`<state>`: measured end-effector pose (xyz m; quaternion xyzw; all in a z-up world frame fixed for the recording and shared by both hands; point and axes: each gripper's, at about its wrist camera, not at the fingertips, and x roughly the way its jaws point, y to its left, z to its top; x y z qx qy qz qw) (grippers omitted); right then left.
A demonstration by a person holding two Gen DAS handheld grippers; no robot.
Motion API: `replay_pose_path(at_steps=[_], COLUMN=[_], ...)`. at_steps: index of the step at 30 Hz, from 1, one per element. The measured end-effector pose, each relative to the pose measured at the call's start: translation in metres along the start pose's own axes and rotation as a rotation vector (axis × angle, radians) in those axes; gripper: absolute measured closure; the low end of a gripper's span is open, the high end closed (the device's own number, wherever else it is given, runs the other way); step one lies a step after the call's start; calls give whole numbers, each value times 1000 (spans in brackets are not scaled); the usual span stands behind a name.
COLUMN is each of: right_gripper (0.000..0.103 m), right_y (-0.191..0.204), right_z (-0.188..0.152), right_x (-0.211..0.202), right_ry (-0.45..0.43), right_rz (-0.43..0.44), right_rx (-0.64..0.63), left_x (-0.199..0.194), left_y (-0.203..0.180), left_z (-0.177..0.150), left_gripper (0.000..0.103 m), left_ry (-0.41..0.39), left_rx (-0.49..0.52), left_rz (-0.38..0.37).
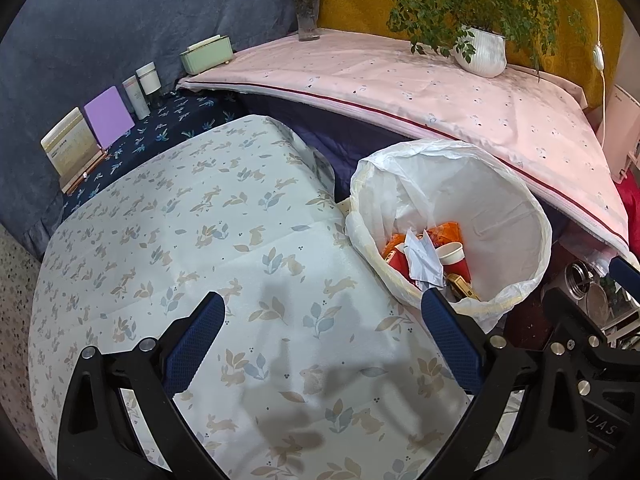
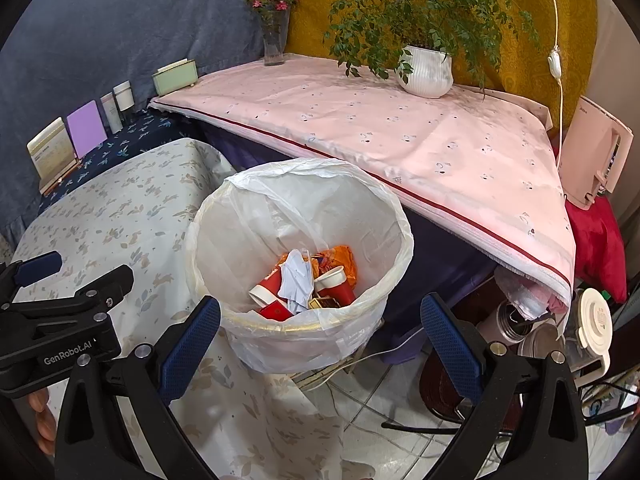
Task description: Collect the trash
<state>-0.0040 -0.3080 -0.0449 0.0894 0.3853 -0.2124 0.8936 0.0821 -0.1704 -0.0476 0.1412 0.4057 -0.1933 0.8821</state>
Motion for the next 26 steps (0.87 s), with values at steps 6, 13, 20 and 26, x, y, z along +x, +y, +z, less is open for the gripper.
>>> replay_pose_path(at_steps=[6, 13, 20, 26], right_gripper=[7, 7, 7, 7], right_y=[-2, -2, -2, -1], right_z=[-1, -2, -3, -8], right_x=[-1, -2, -3, -5], right_ry=[0, 0, -2, 0], right_rz=[-3, -2, -5, -4], right_rx=[4, 1, 3, 5], left_x=[0, 0, -1, -3], left_y=[-2, -2, -3, -5], left_z=[0, -5, -7, -12], left_gripper=[9, 9, 9, 9], left_ry=[1, 11, 23, 11], left_rx=[0, 7, 24, 37], left_rz=[1, 3, -12, -8])
